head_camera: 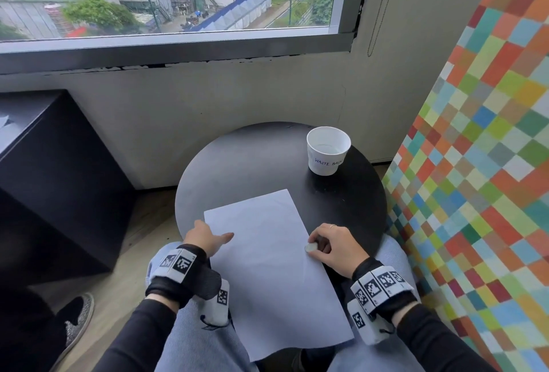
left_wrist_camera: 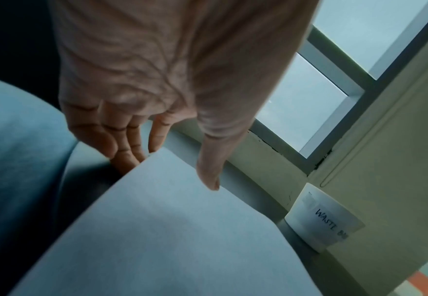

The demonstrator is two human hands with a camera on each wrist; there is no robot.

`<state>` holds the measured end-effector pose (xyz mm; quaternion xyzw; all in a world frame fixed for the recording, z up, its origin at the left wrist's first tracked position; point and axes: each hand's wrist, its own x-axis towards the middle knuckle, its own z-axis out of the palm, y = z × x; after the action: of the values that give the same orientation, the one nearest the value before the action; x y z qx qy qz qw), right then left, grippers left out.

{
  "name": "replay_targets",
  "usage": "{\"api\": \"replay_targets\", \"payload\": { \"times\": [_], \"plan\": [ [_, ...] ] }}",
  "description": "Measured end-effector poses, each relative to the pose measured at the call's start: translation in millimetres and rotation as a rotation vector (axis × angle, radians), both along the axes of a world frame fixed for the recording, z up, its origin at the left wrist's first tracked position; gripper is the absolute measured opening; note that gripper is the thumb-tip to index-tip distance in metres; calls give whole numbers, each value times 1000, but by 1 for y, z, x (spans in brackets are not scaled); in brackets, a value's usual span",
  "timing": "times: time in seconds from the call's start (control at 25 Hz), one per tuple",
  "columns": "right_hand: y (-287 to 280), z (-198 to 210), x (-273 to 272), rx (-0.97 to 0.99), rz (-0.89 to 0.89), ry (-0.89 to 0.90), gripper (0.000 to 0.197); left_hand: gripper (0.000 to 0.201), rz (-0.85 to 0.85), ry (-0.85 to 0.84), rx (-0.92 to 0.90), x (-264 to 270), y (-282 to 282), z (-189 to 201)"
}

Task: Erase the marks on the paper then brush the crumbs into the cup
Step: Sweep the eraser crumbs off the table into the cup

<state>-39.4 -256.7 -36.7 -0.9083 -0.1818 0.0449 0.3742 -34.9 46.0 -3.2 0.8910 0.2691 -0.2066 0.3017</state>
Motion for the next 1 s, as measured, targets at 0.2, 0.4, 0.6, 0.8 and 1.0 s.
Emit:
{"api": "replay_targets", "payload": {
  "times": [0.2, 0.4, 0.6, 0.8, 1.0],
  "plan": [
    [2, -4, 2, 39, -67, -9, 3, 54, 19, -133, -147, 0, 7, -2],
    [-4, 5, 10, 119, -145, -19, 4, 36, -8, -495, -82, 16, 7, 52],
    [-10, 14, 17, 143, -172, -49, 6, 27, -99, -602, -57, 45, 20, 93],
    [-20, 10, 18, 163, -225, -61, 6, 29, -6, -712, 109, 59, 65, 106],
    [-26, 18, 31, 147, -297, -30, 5, 37, 10, -519, 220, 79, 122, 80]
  ]
}}
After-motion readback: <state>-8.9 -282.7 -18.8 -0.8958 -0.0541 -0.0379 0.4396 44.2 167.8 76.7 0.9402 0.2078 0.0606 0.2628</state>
